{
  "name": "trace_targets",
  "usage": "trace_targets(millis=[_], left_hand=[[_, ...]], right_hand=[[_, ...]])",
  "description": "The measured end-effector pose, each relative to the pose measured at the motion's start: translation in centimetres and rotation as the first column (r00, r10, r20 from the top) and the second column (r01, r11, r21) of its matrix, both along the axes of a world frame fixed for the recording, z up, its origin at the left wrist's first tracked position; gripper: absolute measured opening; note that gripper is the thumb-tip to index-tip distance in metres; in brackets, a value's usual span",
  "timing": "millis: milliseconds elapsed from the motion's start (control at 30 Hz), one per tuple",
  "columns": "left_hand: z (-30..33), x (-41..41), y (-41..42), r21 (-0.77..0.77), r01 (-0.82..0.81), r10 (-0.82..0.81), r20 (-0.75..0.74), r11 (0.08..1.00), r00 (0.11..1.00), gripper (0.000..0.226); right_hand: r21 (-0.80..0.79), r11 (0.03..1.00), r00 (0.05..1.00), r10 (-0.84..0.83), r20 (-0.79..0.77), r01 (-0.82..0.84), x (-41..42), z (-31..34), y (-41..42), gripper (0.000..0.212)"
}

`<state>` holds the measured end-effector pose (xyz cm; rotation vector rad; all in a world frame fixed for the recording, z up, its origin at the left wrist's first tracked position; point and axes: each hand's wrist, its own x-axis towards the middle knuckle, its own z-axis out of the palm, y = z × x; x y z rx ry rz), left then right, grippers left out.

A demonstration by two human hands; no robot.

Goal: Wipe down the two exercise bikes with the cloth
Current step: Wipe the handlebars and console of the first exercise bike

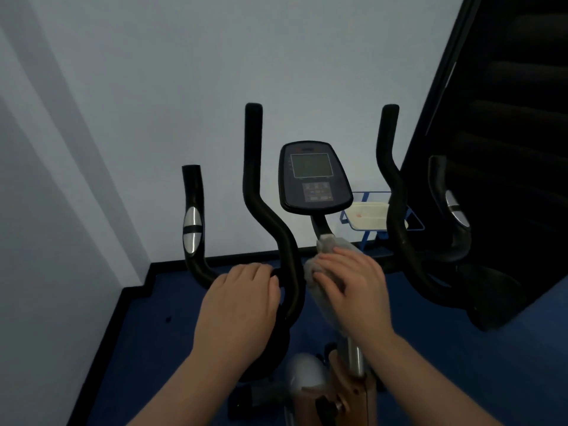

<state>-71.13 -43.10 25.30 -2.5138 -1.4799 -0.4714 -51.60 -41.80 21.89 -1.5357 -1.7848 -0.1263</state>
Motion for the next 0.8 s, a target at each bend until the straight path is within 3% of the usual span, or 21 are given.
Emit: trace_targets(millis=[67, 133, 233, 333, 433, 567, 667, 800], left_hand=[[0.1, -0.2, 0.0, 0.007, 0.017, -0.017, 0.001, 1.0, 1.0, 0.024], [0.1, -0.1, -0.1, 0.01, 0.025, -0.025, 0.012, 1.0, 1.0, 0.024], [0.5, 0.2, -0.3, -0.1, -0.035, 0.056, 0.217, 0.994, 0.975, 0.017], [0.2, -1.1, 0.6, -0.312, -0.071, 0.232, 0.518, 0.947, 0.823, 0.028], [-0.4, -3.0, 1.1, -0.351, -0.075, 0.258, 0.51, 0.933, 0.821, 0.031], [-0.8, -3.4, 1.0, -0.292, -0.122, 0.263, 0.512, 0.949, 0.817, 0.025], [-0.9, -3.2, 0.9, -0.292, -0.106, 0.258, 0.554, 0.951, 0.791, 0.023], [-1.1, -3.2, 1.0, -0.285, -0.128, 0.277, 0.578, 0.95, 0.768, 0.023]], right_hand=[[-0.097, 0.995, 1.0, -0.007, 0.025, 0.01, -0.4, 1.3, 1.8, 0.012], [-0.19, 0.978, 0.991, -0.062, 0.117, 0.084, -1.0, 1.9, 3.2, 0.025], [-0.202, 0.97, 0.975, -0.098, 0.2, 0.139, -1.1, 1.7, 4.0, 0.032], [-0.238, 0.967, 0.994, -0.101, -0.036, 0.089, -0.4, 3.1, 4.9, 0.029], [-0.116, 0.993, 0.976, -0.06, -0.21, 0.036, -1.3, 5.6, 6.3, 0.017], [-0.142, 0.987, 0.982, 0.051, -0.181, -0.078, -5.0, 5.2, 6.5, 0.012], [-0.099, 0.992, 0.944, 0.045, -0.328, -0.082, -5.6, 3.2, 4.3, 0.013], [-0.069, 0.99, 0.961, 0.104, -0.257, -0.125, -4.9, 1.6, 1.2, 0.023]])
